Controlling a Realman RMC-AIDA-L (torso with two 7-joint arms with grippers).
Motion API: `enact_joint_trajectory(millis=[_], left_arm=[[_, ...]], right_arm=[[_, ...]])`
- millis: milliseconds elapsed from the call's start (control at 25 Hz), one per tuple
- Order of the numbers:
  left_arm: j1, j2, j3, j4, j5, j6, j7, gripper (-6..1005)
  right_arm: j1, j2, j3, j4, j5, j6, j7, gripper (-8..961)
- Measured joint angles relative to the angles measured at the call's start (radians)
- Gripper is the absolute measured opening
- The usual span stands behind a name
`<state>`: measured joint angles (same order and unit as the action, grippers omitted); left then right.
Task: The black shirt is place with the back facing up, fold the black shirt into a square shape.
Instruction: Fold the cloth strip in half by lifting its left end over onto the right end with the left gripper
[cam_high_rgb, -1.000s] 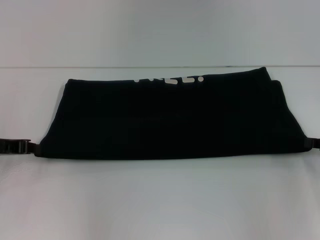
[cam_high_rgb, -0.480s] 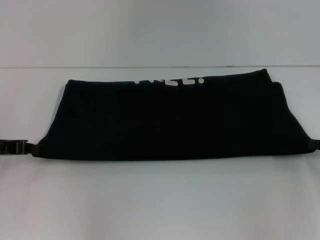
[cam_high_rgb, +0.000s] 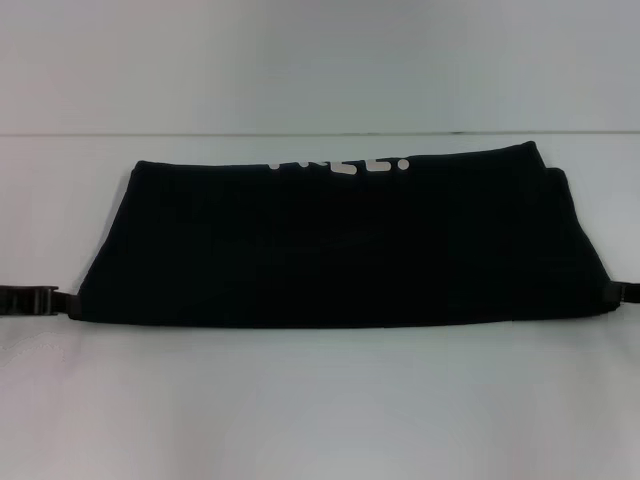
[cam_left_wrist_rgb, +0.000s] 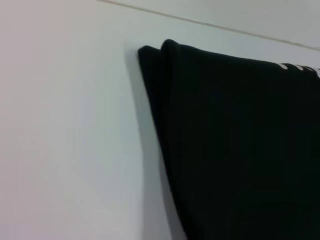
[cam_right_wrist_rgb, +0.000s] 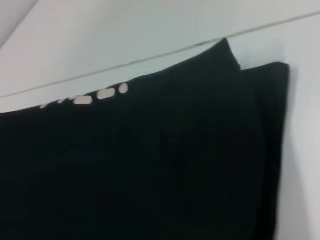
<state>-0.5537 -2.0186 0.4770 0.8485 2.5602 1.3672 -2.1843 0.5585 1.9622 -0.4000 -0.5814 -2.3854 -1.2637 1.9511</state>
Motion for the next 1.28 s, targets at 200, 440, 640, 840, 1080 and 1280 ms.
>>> enact_joint_trajectory(millis=[200, 440, 640, 840, 1080, 1280], left_arm=[[0.0, 0.0, -0.005, 0.002, -0.002, 0.018, -0.003, 65], [-0.001, 0.003, -0.093, 0.042, -0.003, 0.05, -0.011, 165], [-0.016, 0.03, -0.142, 0.059, -0.004, 0.252, -0.063, 270], [-0.044, 0.047, -0.134, 0.006, 0.005, 0.372, -0.192, 558], [-0.079, 0.06, -0.125, -0.139, 0.031, 0.317, -0.295, 777], [-0.085, 0.061, -0.123, -0.209, 0.034, 0.202, -0.417, 859]], right_arm=[[-0.002, -0.007, 0.002, -0.015, 0.054, -0.018, 0.004, 116], [-0.027, -0.011, 0.002, -0.069, 0.196, -0.095, -0.032, 240], [-0.006, -0.013, -0.004, -0.07, 0.239, -0.137, -0.069, 481], [0.04, -0.006, -0.016, -0.054, 0.24, -0.15, -0.093, 706], [0.079, 0.005, -0.023, -0.052, 0.24, -0.154, -0.101, 892], [0.102, 0.006, -0.023, -0.052, 0.24, -0.148, -0.101, 939]])
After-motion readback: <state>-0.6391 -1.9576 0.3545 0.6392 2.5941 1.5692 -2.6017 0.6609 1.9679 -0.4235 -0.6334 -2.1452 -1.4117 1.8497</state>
